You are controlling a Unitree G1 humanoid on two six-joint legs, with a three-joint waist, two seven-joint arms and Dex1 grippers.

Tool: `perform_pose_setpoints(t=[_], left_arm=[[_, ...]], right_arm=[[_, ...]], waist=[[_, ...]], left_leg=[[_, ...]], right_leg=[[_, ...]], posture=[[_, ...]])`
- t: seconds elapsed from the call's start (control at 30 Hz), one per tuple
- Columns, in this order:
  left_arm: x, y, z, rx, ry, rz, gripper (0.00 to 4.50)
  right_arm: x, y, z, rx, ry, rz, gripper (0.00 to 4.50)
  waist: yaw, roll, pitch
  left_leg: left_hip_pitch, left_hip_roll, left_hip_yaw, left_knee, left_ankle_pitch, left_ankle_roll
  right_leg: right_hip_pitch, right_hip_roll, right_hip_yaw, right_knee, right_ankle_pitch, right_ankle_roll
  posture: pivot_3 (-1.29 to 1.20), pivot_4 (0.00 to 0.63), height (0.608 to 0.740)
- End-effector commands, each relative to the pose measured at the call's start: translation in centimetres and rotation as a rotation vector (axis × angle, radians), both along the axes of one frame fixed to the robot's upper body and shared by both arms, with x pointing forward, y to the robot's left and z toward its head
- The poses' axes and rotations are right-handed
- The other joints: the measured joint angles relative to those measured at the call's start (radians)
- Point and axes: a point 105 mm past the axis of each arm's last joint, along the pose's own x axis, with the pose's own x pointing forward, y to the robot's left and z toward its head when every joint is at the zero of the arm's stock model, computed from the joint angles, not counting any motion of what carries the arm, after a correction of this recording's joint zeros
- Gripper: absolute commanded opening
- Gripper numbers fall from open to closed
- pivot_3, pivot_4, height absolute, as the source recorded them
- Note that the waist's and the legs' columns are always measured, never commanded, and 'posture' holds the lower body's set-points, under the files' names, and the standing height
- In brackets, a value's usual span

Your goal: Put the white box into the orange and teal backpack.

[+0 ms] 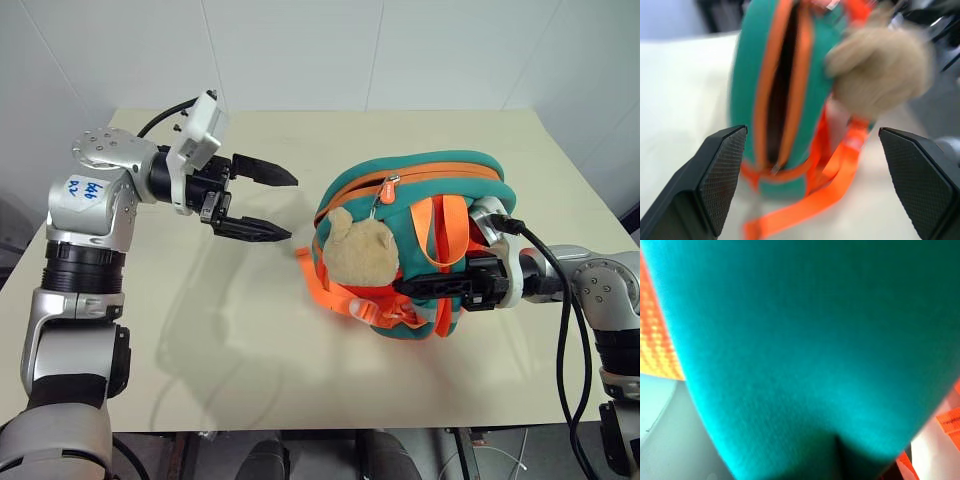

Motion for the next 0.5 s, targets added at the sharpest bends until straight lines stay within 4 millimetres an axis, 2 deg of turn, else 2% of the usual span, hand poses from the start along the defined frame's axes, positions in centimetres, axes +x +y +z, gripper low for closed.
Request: perform_pose_setpoints(t=[0.03,0.3,0.5], left_arm=[[-2.0,-1.3,0.9,-0.039,-0.037,-0.051,4.48],[-4.0,-4.1,-0.9,0.016,-0.011,-0.093,4.48],[-3.7,-5.2,-2.4,0.047,-0.015,-0.087,4.48]], right_arm=[[-0.1,0.2,0.0,-0.008,-0.010,0.009,0.63],[0.0,0.5,-0.1,-0.002,-0.011,0.015,0.63],[0.0,0.7,-0.2,0.005,-0.009,0.020,0.63]], waist=[[0.000,0.000,0.000],[0.000,0.000,0.000],[0.003,0.000,0.000]], left_leg=[[0.000,0.000,0.000,0.000,-0.001,0.001],[0.001,0.000,0.000,0.002,-0.001,0.002],[0.002,0.000,0.000,0.002,-0.001,0.002]], right_leg=[[0.000,0.000,0.000,0.000,0.000,0.000],[0.000,0.000,0.001,0.004,0.000,0.000],[0.000,0.000,0.002,0.004,0.000,0.000]], posture=[[0.00,0.150,0.740],[0.00,0.150,0.740],[0.00,0.150,0.740]])
